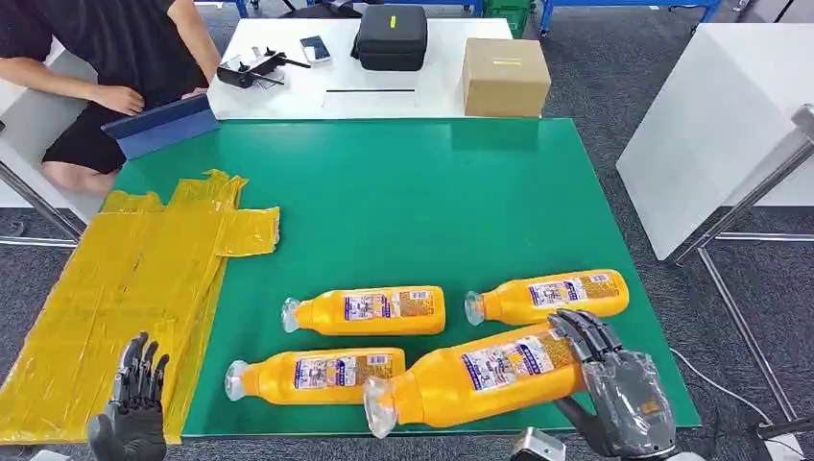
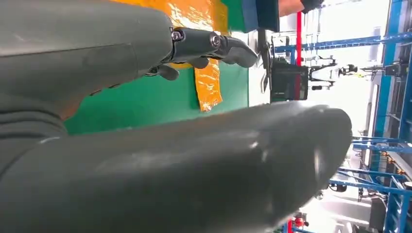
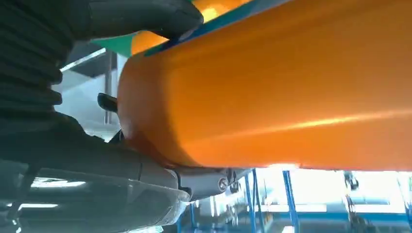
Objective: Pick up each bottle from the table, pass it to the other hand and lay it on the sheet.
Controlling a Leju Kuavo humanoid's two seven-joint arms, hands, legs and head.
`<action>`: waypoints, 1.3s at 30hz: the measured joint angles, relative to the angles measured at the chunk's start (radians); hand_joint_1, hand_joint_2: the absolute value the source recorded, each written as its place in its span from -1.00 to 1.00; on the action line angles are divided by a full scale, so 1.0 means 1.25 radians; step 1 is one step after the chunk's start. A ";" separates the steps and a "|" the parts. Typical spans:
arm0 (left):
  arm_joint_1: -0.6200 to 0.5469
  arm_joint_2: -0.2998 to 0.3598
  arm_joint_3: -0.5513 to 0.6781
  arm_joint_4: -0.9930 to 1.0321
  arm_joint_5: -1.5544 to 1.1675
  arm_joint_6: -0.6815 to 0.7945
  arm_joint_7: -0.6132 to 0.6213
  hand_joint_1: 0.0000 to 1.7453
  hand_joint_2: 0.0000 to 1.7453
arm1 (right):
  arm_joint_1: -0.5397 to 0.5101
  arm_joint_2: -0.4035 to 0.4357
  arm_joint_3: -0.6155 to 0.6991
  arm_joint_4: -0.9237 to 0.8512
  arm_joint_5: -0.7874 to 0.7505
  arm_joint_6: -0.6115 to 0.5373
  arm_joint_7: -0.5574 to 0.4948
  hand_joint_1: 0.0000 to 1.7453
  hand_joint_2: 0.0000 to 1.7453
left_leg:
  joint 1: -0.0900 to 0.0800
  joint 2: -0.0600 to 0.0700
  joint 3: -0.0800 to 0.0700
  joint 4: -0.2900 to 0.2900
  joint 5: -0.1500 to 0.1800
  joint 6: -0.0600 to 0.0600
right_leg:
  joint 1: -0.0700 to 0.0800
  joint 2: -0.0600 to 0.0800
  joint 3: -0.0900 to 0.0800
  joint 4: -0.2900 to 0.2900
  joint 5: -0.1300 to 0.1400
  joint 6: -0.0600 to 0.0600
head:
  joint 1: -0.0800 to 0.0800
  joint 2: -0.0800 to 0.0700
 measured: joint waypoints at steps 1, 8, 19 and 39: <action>-0.001 0.001 0.000 0.003 -0.001 0.002 0.000 -1.00 -1.00 | 0.003 0.006 -0.002 -0.016 0.005 -0.013 0.000 1.00 1.00 | 0.000 0.000 0.000 0.000 0.000 0.000 | 0.000 0.000 0.000 0.000 0.000 0.000 | 0.000 0.000; -0.012 0.004 -0.015 0.019 -0.001 0.013 0.000 -1.00 -1.00 | -0.009 0.060 -0.044 -0.052 0.005 -0.042 0.002 0.94 1.00 | 0.000 0.000 -0.001 0.000 0.000 0.000 | 0.000 0.000 0.000 0.000 0.000 0.000 | 0.000 0.000; -0.041 0.029 -0.140 0.036 0.071 0.113 0.002 -1.00 1.00 | -0.292 0.108 0.009 0.163 -0.198 -0.137 -0.021 0.86 1.00 | 0.001 0.002 -0.001 0.000 0.004 0.001 | 0.000 0.000 0.000 0.001 0.003 -0.001 | 0.000 0.000; -0.094 0.092 -0.186 -0.073 0.186 0.120 0.054 -1.00 1.00 | -0.519 0.103 0.297 0.654 -0.366 -0.205 -0.023 0.82 1.00 | 0.003 -0.001 -0.005 0.000 0.007 -0.002 | -0.001 -0.002 -0.002 0.002 0.003 -0.001 | 0.000 0.000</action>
